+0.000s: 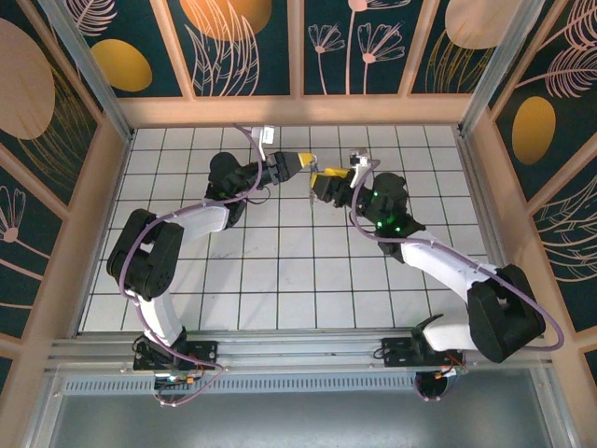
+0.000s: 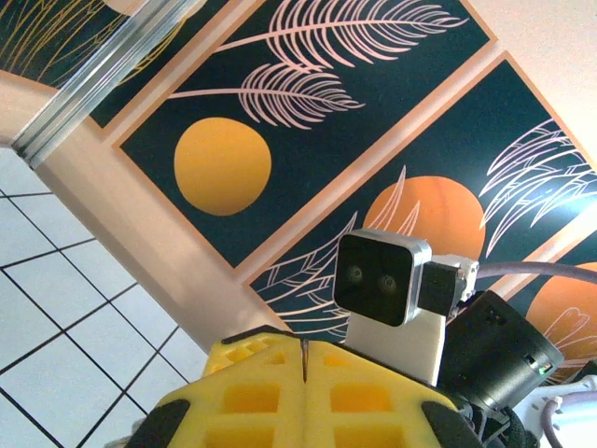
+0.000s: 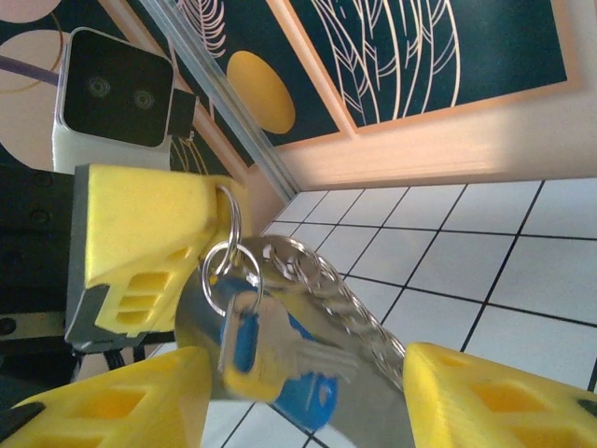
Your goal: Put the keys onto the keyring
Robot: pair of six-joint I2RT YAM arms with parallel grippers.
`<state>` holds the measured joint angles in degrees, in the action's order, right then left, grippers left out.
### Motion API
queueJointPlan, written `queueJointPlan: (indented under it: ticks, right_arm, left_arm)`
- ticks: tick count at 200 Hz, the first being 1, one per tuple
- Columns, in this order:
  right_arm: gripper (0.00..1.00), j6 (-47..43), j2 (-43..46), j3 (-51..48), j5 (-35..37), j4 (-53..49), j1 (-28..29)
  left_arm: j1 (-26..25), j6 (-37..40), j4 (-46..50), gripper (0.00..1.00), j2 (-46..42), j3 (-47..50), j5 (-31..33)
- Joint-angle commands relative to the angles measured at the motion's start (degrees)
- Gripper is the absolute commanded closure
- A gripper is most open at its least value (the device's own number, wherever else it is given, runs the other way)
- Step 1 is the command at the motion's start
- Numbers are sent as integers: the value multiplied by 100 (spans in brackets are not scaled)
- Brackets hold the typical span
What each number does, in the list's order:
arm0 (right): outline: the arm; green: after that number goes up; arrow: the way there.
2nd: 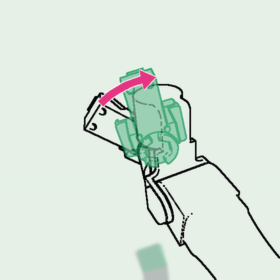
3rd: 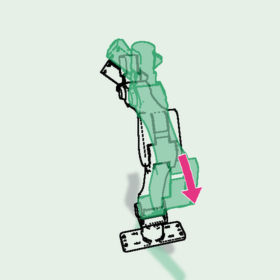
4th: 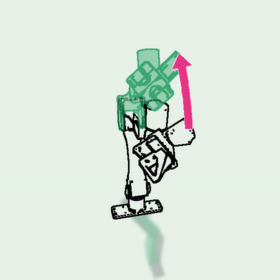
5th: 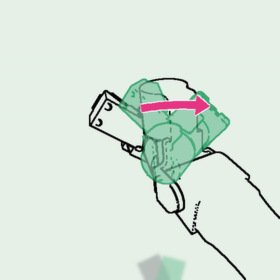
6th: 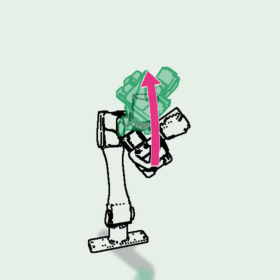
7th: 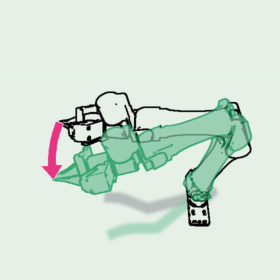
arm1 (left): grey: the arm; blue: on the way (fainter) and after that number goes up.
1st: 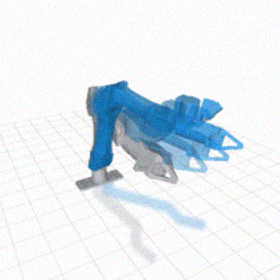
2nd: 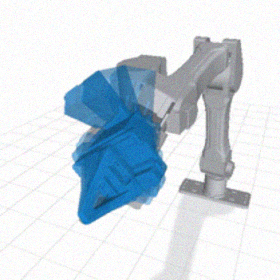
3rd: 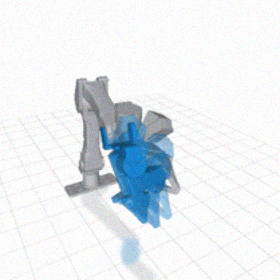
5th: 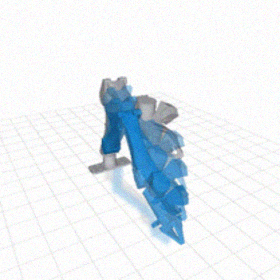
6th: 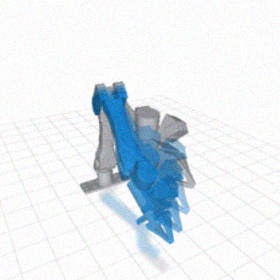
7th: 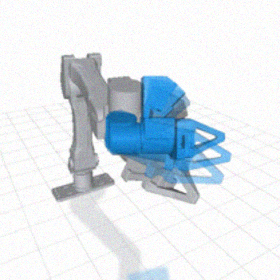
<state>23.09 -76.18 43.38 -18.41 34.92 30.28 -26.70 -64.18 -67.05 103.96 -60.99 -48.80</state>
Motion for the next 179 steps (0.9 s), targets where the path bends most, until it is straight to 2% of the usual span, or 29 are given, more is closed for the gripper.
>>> queueJointPlan:
  ticks: [1, 22, 44, 125, 179]
  right_arm:
    - [45, -220, -169, 310, 55, 29, 39]
    - [48, -330, -288, 401, 84, -87, 39]
    - [55, -375, -317, 391, 57, -108, 39]
    - [100, -453, -92, 250, -85, -237, 46]
    - [100, -464, -34, 231, -205, -310, 74]
  left_arm:
    - [-46, -50, -256, 100, -203, -70, 63]
    - [-63, -38, -231, 100, -221, -71, 69]
    - [-64, -39, -217, 100, -238, -75, 71]
    - [-72, 36, -125, 100, -295, -85, 131]
    - [-75, 64, -125, 100, -302, -92, 172]
